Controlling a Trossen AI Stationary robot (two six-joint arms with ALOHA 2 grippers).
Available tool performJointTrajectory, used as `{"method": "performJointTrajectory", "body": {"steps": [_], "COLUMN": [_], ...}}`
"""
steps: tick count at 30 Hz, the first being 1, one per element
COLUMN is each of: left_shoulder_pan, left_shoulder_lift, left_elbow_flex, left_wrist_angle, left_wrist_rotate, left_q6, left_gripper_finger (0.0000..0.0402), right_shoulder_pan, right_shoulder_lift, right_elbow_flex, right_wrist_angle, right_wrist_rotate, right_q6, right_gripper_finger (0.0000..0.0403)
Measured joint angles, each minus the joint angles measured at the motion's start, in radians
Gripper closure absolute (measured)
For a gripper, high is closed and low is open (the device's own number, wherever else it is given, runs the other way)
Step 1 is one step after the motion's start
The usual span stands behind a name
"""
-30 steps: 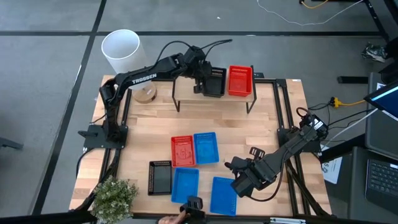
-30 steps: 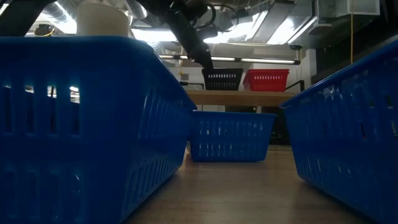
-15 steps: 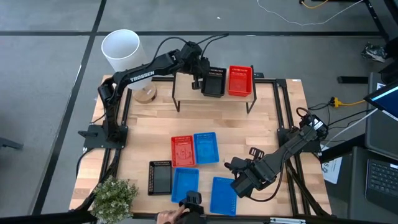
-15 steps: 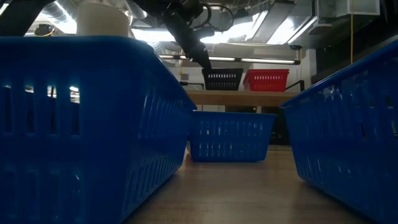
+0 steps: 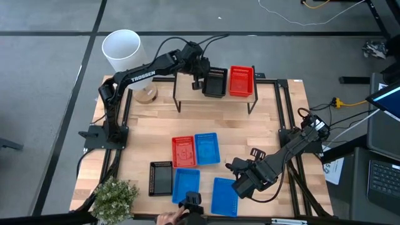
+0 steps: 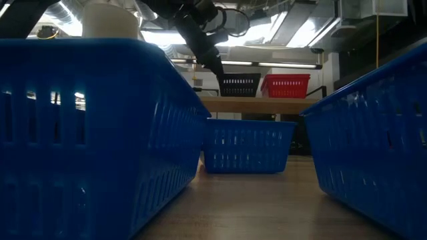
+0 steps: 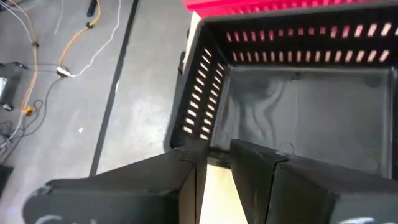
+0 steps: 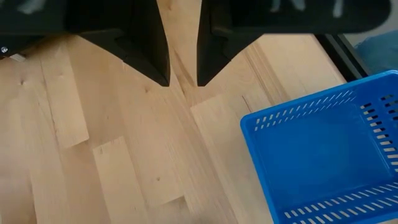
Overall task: Stack baskets on shelf by color
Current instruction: Stack the top black bin on top of the other black bin on the shelf
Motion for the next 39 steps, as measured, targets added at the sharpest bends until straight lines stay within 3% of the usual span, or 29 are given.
{"method": "performJointTrajectory", "body": {"steps": [12, 16, 21, 26, 32, 36, 39], "left_shoulder_pan": [0.000, -0.012, -0.039, -0.051, -0.050, -0.057, -0.066], "left_shoulder_lift": [0.024, 0.005, -0.112, -0.256, -0.404, -0.465, -0.496], "left_elbow_flex": [-0.001, -0.002, -0.001, -0.001, 0.000, 0.000, 0.000], "left_wrist_angle": [0.014, 0.034, -0.030, -0.153, -0.343, -0.469, -0.556], "left_wrist_rotate": [0.003, -0.029, -0.029, -0.028, 0.012, 0.033, 0.033], "left_q6": [0.005, 0.008, 0.010, -0.001, -0.140, -0.178, -0.191], "left_gripper_finger": [0.0339, 0.0339, 0.0339, 0.0339, 0.0339, 0.0339, 0.0339], "right_shoulder_pan": [0.000, -0.013, -0.102, -0.232, -0.440, -0.622, -0.770], "right_shoulder_lift": [0.000, 0.000, 0.000, -0.005, -0.008, -0.009, -0.010], "right_elbow_flex": [0.000, 0.000, 0.027, 0.127, 0.294, 0.361, 0.379], "right_wrist_angle": [0.000, -0.002, -0.016, -0.086, -0.105, -0.036, 0.043], "right_wrist_rotate": [0.008, 0.085, 0.180, 0.297, 0.416, 0.404, 0.317], "right_q6": [-0.003, -0.026, -0.114, -0.285, -0.609, -0.855, -1.048], "right_gripper_finger": [0.0324, 0.0324, 0.0324, 0.0324, 0.0324, 0.0324, 0.0324]}}
